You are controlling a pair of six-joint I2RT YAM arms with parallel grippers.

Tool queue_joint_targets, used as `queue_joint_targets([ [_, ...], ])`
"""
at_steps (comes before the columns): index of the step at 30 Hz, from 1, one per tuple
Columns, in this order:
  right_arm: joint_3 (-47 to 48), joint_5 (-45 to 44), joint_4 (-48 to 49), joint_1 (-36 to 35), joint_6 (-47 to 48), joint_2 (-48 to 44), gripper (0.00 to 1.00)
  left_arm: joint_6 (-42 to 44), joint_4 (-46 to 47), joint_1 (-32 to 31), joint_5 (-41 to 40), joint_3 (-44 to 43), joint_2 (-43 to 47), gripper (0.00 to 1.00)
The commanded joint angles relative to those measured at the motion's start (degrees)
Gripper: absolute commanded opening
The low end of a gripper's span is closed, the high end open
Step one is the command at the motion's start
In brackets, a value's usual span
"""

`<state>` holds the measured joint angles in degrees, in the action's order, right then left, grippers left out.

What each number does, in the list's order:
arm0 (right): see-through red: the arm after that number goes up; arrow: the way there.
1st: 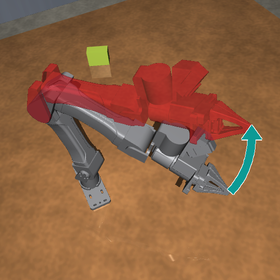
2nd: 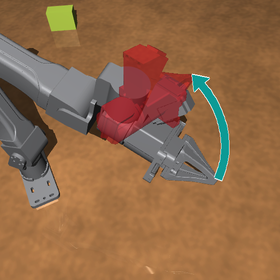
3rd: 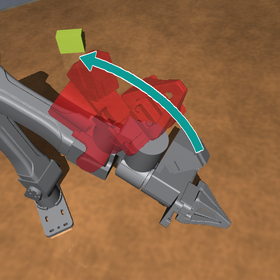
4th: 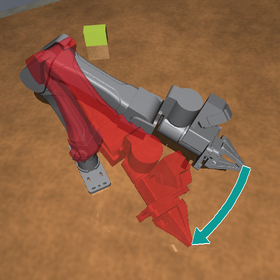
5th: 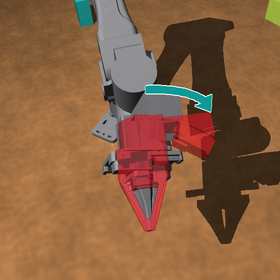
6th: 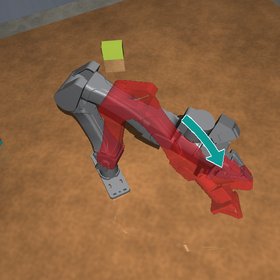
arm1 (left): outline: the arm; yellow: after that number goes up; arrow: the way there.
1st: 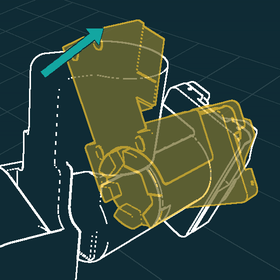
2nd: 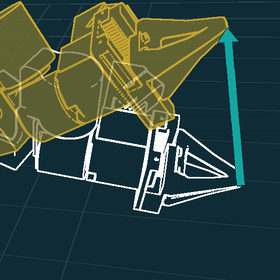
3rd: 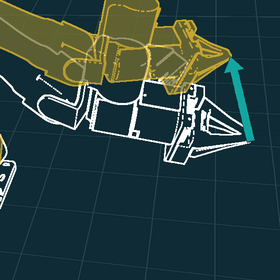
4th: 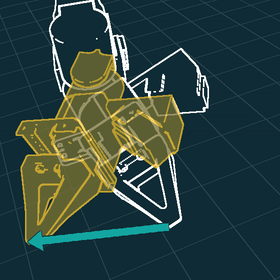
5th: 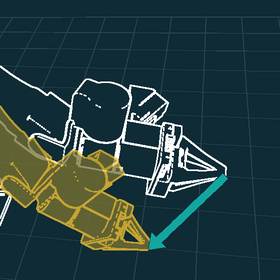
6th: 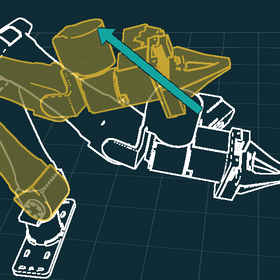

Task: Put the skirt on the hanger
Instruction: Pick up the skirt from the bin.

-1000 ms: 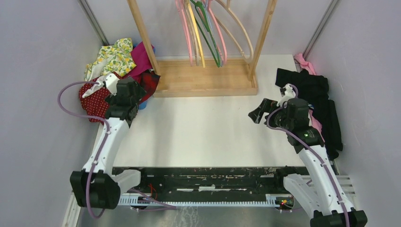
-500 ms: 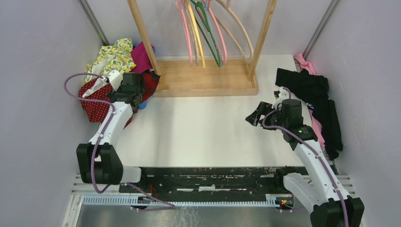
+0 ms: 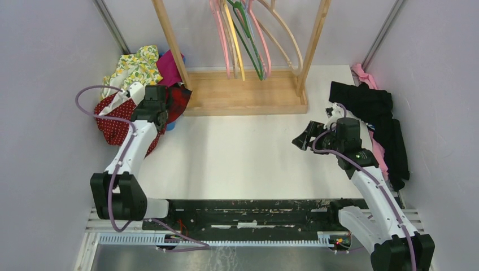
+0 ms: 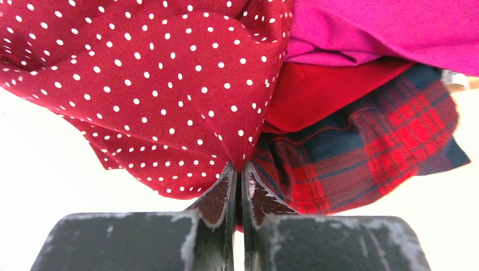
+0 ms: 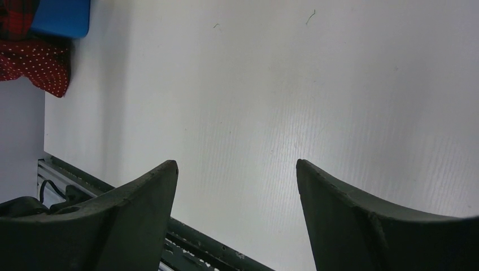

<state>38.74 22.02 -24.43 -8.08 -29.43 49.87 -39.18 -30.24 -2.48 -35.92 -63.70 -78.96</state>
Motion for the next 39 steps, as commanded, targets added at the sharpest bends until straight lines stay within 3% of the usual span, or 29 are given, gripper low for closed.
queue_joint_targets([
  [1, -0.2, 1.0, 2.0, 0.1, 1.1, -1.3, 0.82, 2.7, -1.4, 0.1, 2.7, -4.8, 6.3, 0.04],
  [8, 0.6, 2.5, 2.4, 0.0, 0.5, -1.2, 0.83, 6.7, -7.8, 0.0, 11.3, -12.1, 13.2, 0.07],
  [11, 0.6, 3.0, 2.8, 0.1, -0.2, -1.5, 0.83, 7.5, -9.5, 0.0, 18.6, -15.1, 14.9, 0.06],
  [17, 1.9, 2.7, 1.5, 0.1, -0.3, -2.3, 0.83, 5.1, -8.6, -0.5, 46.8, -18.8, 15.3, 0.07],
  [19, 2.8, 2.4, 0.6, 0.1, 0.0, -2.8, 0.84, 3.9, -7.4, -2.9, 51.2, -19.4, 15.7, 0.07],
  [28, 7.3, -0.1, -5.0, 0.1, 1.6, -3.4, 0.84, 2.3, -3.9, -22.1, 52.7, -23.8, 13.4, 0.09],
  [39, 11.5, -6.7, -13.6, 0.1, 3.0, -4.2, 0.84, 2.6, 5.0, -40.2, 49.8, -18.7, 3.7, 0.09],
])
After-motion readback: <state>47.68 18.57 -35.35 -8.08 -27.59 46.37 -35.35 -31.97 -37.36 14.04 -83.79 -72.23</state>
